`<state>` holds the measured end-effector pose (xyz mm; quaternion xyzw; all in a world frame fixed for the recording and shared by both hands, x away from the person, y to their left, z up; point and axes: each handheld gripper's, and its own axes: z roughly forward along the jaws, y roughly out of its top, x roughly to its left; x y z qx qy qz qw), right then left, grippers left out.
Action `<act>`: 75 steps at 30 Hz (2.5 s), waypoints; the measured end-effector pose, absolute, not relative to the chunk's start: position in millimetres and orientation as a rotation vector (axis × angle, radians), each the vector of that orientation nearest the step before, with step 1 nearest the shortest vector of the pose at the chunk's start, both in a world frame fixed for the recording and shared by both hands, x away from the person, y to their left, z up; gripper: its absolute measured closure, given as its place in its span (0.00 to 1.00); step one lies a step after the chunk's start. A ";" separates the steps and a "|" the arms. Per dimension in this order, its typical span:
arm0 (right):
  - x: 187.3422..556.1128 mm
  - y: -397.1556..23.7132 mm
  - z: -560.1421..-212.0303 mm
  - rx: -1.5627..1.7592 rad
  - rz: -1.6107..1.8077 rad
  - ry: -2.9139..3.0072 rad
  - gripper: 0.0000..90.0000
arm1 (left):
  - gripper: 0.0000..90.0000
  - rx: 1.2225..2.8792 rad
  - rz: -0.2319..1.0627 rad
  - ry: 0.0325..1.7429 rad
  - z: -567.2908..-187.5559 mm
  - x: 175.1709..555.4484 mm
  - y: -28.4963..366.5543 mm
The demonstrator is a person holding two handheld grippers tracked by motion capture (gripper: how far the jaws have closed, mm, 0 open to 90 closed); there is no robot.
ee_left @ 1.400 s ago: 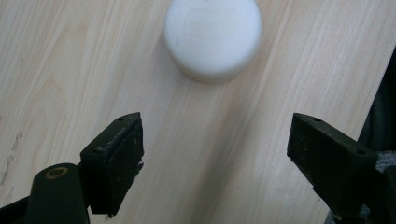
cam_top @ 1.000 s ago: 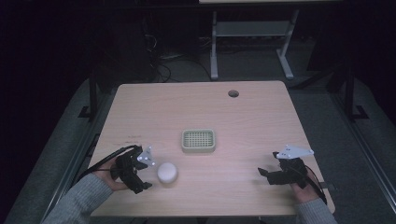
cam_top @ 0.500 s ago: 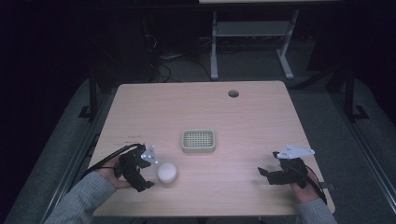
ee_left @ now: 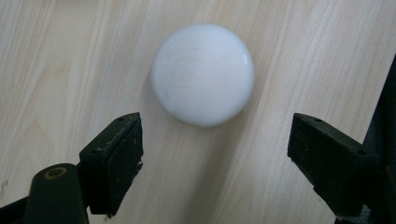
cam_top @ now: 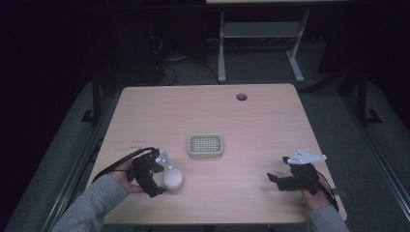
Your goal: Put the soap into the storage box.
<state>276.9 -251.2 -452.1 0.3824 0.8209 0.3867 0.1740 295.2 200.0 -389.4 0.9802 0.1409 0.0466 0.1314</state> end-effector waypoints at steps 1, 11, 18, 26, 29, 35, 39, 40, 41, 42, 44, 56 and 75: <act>276.9 -251.2 -452.1 1.084 1.096 2.327 0.15 | 0.20 2.845 0.133 0.411 -389.7 295.4 199.2; 276.8 -250.8 -451.7 1.089 1.105 2.325 0.15 | 0.20 2.867 0.115 0.396 -392.4 299.3 191.3; 276.8 -251.2 -451.2 1.087 1.107 2.322 0.16 | 0.20 2.887 0.105 0.382 -394.0 302.9 183.9; 276.6 -250.8 -450.8 1.087 1.110 2.324 0.15 | 0.20 2.893 0.106 0.387 -395.8 306.7 178.1; 276.7 -250.9 -450.7 1.089 1.111 2.324 0.15 | 0.20 2.899 0.097 0.386 -396.5 307.9 177.2; 277.1 -251.0 -450.8 1.080 1.111 2.324 0.15 | 0.20 2.918 0.099 0.379 -399.8 311.0 173.9; 277.3 -251.4 -450.7 1.080 1.110 2.324 0.15 | 0.20 2.922 0.089 0.386 -402.2 312.7 171.0; 277.3 -251.2 -450.7 1.080 1.111 2.324 0.15 | 0.20 2.924 0.084 0.387 -402.7 313.0 170.5; 277.2 -251.1 -450.6 1.079 1.110 2.324 0.15 | 0.20 2.926 0.084 0.386 -403.0 313.2 170.2; 277.3 -251.0 -450.6 1.075 1.110 2.323 0.15 | 0.20 2.928 0.083 0.384 -403.5 313.6 169.9; 277.3 -250.9 -450.6 1.075 1.112 2.323 0.16 | 0.19 2.934 0.080 0.382 -404.2 314.6 169.4; 277.5 -250.7 -451.0 1.075 1.114 2.325 0.16 | 0.19 2.956 0.071 0.388 -410.7 317.9 165.3; 277.5 -250.6 -450.7 1.075 1.113 2.329 0.15 | 0.19 2.988 0.058 0.394 -420.6 321.5 160.2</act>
